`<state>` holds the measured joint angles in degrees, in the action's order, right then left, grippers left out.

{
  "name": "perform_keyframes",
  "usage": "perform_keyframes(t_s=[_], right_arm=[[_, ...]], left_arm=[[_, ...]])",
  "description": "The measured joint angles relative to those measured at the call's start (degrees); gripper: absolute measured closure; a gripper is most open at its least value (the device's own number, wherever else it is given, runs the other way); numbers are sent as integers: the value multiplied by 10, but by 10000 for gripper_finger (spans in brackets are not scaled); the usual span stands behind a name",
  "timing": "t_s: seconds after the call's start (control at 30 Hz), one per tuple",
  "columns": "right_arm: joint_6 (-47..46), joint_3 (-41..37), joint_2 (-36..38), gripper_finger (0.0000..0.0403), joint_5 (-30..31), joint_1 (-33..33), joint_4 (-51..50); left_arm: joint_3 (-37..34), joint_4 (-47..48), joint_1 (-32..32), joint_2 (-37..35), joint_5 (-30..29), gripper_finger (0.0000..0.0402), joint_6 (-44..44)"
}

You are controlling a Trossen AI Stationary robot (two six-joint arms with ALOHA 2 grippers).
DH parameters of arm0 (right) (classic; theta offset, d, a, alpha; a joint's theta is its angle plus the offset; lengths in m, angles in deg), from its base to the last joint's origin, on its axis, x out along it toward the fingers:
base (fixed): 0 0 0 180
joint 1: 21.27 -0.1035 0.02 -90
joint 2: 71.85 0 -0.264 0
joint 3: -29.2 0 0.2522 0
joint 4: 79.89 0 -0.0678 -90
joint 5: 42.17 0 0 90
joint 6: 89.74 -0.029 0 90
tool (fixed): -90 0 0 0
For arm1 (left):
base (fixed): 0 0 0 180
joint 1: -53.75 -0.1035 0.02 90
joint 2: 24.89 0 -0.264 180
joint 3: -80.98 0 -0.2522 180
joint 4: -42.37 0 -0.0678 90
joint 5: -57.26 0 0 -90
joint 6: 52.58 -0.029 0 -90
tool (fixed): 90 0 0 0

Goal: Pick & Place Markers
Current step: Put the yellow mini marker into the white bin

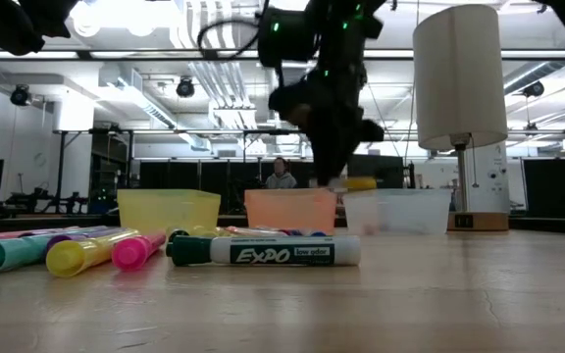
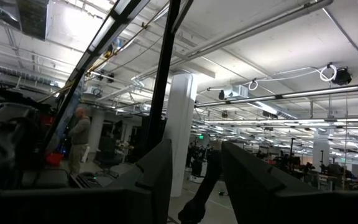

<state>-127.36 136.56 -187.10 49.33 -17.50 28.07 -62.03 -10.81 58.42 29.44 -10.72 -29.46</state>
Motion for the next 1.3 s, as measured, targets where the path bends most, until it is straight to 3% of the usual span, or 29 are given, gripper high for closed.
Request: perform_keyframes(t_s=[0.17,0.33,0.57,1.3], right_arm=[[-22,1,79,375,31,2,-17],[-59,1,156,375,109,4,-69],[-91,-1,214,375,170,6,-109],[-57,-28,163,374,195,151,-132]], left_arm=[[0,0,0,0,0,268,1],[0,0,0,0,0,268,1],[0,-1,0,0,0,268,1],[0,-1,0,0,0,268,1]])
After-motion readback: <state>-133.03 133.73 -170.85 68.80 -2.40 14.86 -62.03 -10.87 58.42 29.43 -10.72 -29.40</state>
